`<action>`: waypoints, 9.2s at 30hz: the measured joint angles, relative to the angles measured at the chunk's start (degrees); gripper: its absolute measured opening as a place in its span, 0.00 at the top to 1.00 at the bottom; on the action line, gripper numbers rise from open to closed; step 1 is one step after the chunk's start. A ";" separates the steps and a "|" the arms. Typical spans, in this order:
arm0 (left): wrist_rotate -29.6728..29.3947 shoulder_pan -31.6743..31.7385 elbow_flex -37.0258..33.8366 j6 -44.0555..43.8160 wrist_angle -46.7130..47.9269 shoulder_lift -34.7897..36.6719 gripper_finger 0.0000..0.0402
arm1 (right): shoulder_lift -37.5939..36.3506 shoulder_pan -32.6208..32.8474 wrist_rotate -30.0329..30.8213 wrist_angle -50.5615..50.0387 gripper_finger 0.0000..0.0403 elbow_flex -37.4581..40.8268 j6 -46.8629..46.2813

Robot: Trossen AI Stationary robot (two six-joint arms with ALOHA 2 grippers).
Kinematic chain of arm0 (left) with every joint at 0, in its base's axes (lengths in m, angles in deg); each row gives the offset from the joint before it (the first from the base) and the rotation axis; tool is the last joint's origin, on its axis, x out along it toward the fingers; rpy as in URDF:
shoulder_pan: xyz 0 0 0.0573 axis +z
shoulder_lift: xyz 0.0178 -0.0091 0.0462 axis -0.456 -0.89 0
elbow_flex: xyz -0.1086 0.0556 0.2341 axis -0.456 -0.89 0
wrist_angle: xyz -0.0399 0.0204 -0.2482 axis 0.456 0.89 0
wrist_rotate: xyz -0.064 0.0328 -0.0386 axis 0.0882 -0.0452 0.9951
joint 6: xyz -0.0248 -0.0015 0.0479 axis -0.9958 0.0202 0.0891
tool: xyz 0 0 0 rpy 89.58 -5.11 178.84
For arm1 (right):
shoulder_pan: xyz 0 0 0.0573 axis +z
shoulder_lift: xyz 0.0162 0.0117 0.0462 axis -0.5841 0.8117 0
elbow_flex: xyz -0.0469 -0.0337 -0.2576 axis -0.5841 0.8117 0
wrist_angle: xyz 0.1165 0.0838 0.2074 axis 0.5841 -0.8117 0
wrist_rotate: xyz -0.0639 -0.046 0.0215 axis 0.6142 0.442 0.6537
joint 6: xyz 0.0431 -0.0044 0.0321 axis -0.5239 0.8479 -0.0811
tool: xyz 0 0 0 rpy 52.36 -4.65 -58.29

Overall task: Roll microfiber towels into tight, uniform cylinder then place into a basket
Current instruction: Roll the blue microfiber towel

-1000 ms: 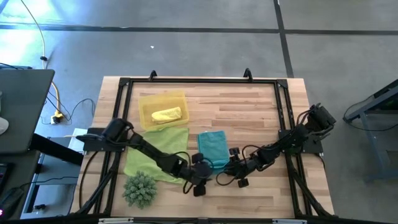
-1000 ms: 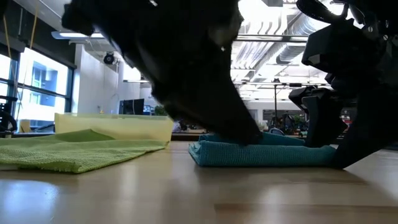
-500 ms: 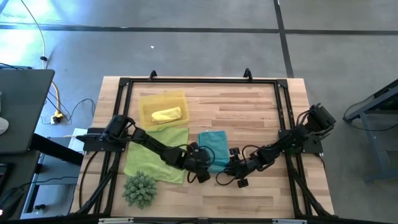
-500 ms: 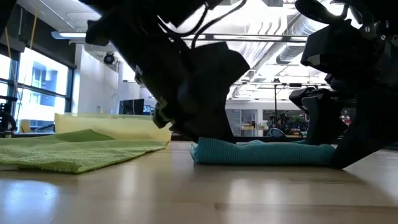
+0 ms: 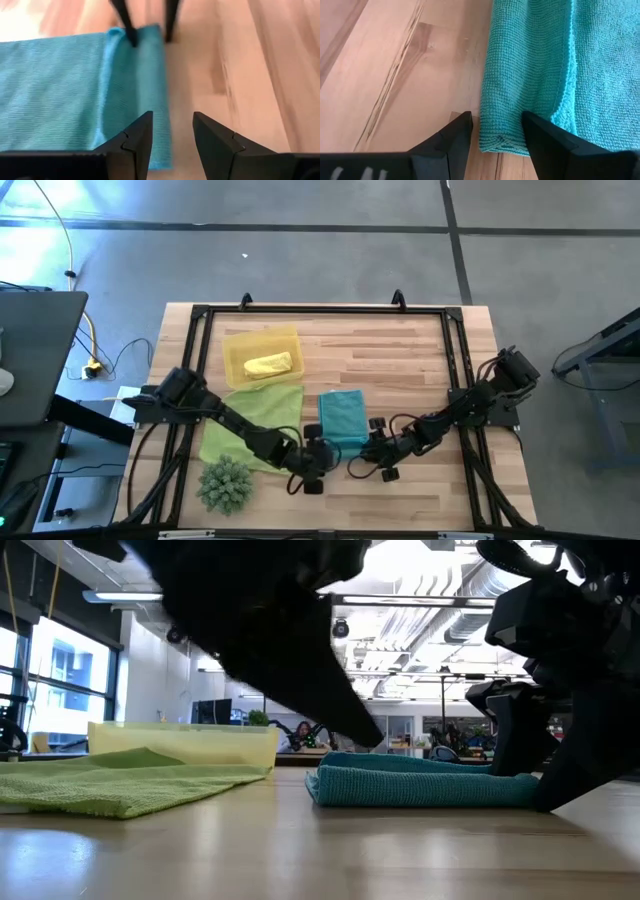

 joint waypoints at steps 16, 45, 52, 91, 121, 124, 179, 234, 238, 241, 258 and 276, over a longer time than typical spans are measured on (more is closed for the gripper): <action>-2.72 0.77 0.01 2.67 2.50 -3.70 0.68 | 0.00 -0.02 0.30 0.12 0.57 0.00 -0.15; 24.93 4.24 -0.13 -30.01 -4.22 -3.46 0.99 | -3.21 -1.33 -14.22 0.03 0.99 0.09 -12.60; 24.96 4.39 -0.23 -34.80 -3.85 -1.56 0.99 | -3.35 -3.45 -21.27 1.03 0.99 0.03 -16.53; 27.46 4.57 -0.06 -45.31 -3.74 0.81 0.99 | -3.47 -10.93 -37.54 3.90 0.99 0.02 -22.65; 13.43 4.39 0.01 -49.50 12.94 0.78 0.99 | -12.39 -10.48 -17.40 -13.81 0.58 -5.64 7.29; 13.33 4.42 0.01 -48.47 12.98 0.78 0.99 | -12.43 -5.48 -8.45 -10.39 0.60 -5.62 15.29; 19.72 4.53 -0.32 -10.65 25.41 7.24 0.60 | 5.18 -3.57 -7.22 -2.45 0.51 -5.74 6.90; 25.97 4.23 -0.02 -9.30 3.40 -3.13 0.95 | -4.91 6.15 9.55 -5.03 0.51 -5.35 11.25; 28.87 5.62 -0.02 -12.68 3.31 -3.16 0.97 | -3.54 7.89 10.70 -1.59 0.51 -5.35 13.40; 29.87 6.72 0.00 -14.90 3.43 -3.16 0.99 | -3.54 8.42 10.23 -0.62 0.51 -5.42 13.39; 32.36 8.35 -0.07 -20.65 2.76 -3.22 0.98 | 1.32 12.41 8.04 3.62 0.51 -5.60 14.70; 37.33 7.93 -0.15 -22.91 0.44 -3.44 0.98 | 10.12 12.41 16.21 6.43 0.74 -5.90 8.35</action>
